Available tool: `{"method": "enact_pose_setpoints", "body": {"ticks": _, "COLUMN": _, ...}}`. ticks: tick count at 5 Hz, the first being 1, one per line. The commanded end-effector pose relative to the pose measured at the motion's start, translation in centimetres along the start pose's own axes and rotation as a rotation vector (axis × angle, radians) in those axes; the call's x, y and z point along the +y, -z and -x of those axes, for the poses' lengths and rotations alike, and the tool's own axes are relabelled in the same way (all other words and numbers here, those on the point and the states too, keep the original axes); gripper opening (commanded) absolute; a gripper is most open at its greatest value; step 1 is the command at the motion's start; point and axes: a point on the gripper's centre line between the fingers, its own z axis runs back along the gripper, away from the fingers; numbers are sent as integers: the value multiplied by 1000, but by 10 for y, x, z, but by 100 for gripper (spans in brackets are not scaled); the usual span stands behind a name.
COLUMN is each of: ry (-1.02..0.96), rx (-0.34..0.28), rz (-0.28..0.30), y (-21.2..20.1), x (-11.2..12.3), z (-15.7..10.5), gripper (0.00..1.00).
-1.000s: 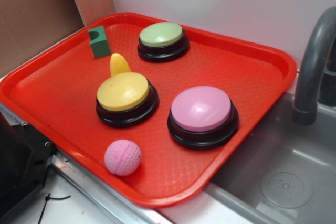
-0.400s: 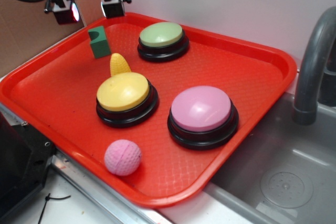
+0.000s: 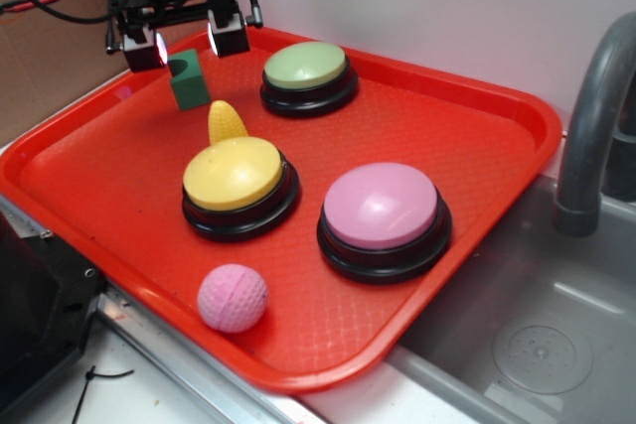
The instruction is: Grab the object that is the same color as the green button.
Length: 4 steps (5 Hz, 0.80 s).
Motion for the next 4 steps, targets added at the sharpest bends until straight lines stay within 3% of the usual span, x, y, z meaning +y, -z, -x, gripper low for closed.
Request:
{"method": "enact_pose_setpoints", "body": {"ticks": 1, "ry": -50, "rx": -10, "rz": -2, "y": 14, "x": 13, "z": -11, "gripper": 100}}
{"method": "enact_pose_setpoints", "body": {"ticks": 2, "ry": -45, "rx": 0, "rz": -14, "y": 21, "x": 12, "z": -12, "gripper": 100}}
{"method": "enact_pose_setpoints", "body": {"ticks": 3, "ry": -74, "rx": 18, "rz": -7, "y": 23, "x": 11, "z": -11, "gripper": 0}}
{"method": "enact_pose_setpoints", "body": {"ticks": 4, "ry": -75, "rx": 16, "rz": -9, "y": 23, "x": 10, "z": -10, "gripper": 0}}
